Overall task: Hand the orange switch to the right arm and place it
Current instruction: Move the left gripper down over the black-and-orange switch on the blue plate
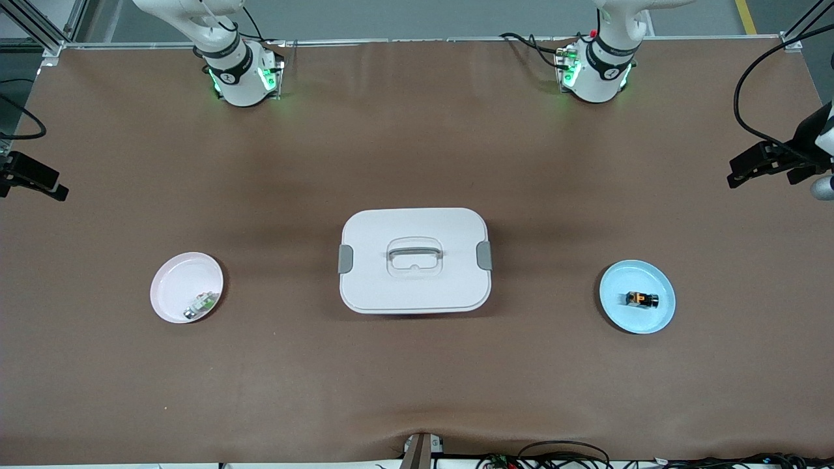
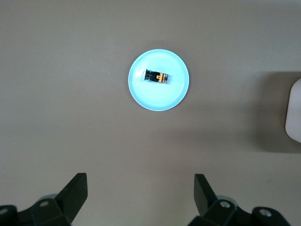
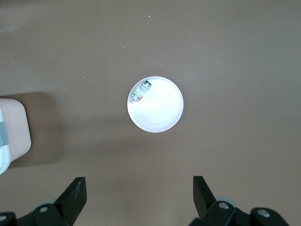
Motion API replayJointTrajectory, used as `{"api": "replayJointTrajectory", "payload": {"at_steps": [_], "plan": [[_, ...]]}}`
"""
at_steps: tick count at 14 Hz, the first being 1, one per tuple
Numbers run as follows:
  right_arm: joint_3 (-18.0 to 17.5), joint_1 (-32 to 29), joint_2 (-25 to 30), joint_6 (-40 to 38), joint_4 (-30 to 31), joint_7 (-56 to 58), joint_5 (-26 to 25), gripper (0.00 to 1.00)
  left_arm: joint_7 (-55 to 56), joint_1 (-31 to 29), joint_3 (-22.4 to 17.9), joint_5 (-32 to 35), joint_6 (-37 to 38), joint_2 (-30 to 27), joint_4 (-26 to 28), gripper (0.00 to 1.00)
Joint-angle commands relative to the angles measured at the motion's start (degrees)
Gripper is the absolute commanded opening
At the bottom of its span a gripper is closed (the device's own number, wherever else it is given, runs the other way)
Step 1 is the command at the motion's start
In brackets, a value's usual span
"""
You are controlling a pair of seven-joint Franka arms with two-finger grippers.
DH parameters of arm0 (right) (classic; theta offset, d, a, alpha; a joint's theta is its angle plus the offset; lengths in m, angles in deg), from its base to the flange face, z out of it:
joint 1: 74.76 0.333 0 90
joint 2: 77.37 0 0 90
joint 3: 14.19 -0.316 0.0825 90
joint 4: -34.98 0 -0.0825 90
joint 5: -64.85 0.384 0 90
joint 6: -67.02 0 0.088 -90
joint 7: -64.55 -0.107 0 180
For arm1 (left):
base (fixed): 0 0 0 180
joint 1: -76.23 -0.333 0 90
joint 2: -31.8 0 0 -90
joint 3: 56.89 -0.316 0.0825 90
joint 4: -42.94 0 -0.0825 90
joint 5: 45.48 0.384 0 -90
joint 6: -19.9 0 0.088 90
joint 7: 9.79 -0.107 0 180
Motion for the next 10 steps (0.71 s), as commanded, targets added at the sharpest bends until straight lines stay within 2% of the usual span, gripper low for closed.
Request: {"api": "replayJointTrajectory", "payload": {"at_steps": [1,4,10], "plan": [[-0.1,-0.4,1.5,-0.5,1.4,0.0,0.7,1.00,-0.1,-0.3,-0.1,-0.7,1.1,0.4,-1.2,1.00],[-0.2,-0.5,1.5,-1.5,1.4,0.2,0.7,1.00,-0.4,-0.2,-0.1,-0.6,1.1,0.5,-1.2,1.00],[-0.2,-0.4,1.5,-1.9,1.4,0.3,0.7,1.00,-0.7,0.3,-0.1,0.1,-0.2,6.4,-1.2,1.00]]}}
